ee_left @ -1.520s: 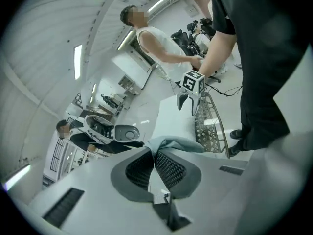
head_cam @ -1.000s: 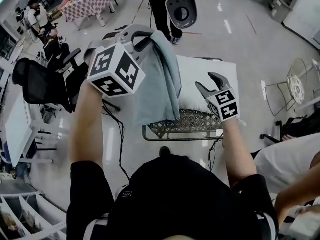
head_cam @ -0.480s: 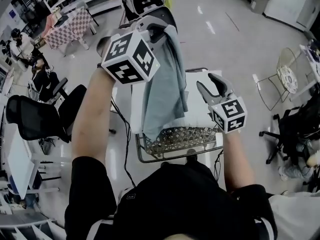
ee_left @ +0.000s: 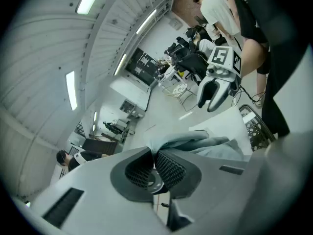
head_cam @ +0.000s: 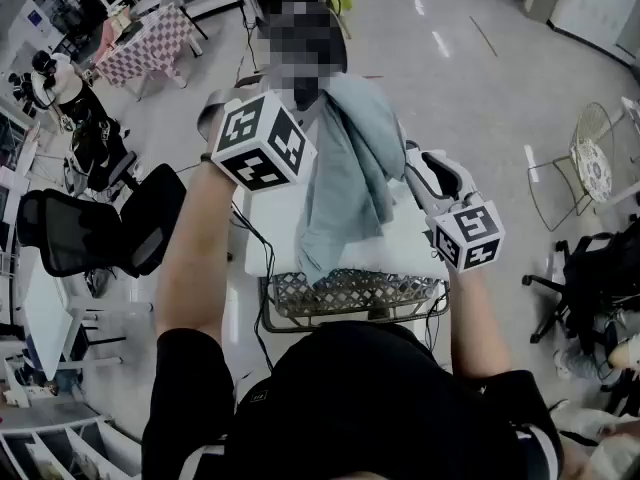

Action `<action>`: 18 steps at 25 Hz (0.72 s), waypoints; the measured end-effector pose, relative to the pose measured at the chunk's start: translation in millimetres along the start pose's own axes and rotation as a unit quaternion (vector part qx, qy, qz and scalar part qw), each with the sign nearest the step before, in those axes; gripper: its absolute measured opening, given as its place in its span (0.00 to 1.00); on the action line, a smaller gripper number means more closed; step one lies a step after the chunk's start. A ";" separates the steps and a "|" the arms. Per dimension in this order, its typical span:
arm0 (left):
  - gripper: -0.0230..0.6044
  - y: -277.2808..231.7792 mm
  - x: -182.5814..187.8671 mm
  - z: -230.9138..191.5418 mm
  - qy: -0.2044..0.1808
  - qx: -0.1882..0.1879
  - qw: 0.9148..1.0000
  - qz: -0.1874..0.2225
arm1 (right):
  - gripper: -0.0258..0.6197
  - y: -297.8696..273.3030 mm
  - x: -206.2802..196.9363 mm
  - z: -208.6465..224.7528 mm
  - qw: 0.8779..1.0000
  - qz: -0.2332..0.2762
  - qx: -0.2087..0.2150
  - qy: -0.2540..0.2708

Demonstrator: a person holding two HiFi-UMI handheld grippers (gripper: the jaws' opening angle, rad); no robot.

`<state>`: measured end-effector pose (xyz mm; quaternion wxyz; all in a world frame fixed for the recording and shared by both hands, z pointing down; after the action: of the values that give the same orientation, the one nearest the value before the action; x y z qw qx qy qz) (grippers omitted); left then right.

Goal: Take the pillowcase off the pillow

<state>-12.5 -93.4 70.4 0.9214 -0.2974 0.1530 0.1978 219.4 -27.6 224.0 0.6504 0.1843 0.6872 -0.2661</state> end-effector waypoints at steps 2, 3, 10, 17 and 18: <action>0.06 -9.4 -18.8 20.1 0.026 -0.017 0.999 -0.017 | 0.28 -5.2 -8.0 6.3 1.000 -0.009 0.009 -0.008; 0.06 -12.1 -28.7 31.6 0.042 -0.025 0.999 -0.024 | 0.28 -7.5 -10.6 8.3 1.000 -0.012 0.014 -0.010; 0.06 -13.4 -93.8 114.2 0.166 -0.065 0.981 -0.073 | 0.24 -24.1 -10.3 7.8 0.999 -0.012 0.047 -0.007; 0.06 3.0 -123.9 176.3 0.281 -0.065 0.954 -0.081 | 0.15 -22.1 -11.7 -7.6 0.997 -0.021 0.077 0.022; 0.07 7.8 -127.4 182.5 0.299 -0.063 0.949 -0.073 | 0.14 -22.6 -12.0 -11.8 0.996 -0.023 0.081 0.027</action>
<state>-97.6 -11.4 259.2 0.8250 -0.4105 0.3863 0.0411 197.4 -37.2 238.9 0.6086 0.2277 0.6846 -0.3303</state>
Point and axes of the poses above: the fingertips, and each gripper's own axes: y backward along the fingers, z to its right, x out of its top, the point moved 10 cm from there along y, backward along the fingers, and after that the axes turned 1 degree about y, right-handed, at the moved point
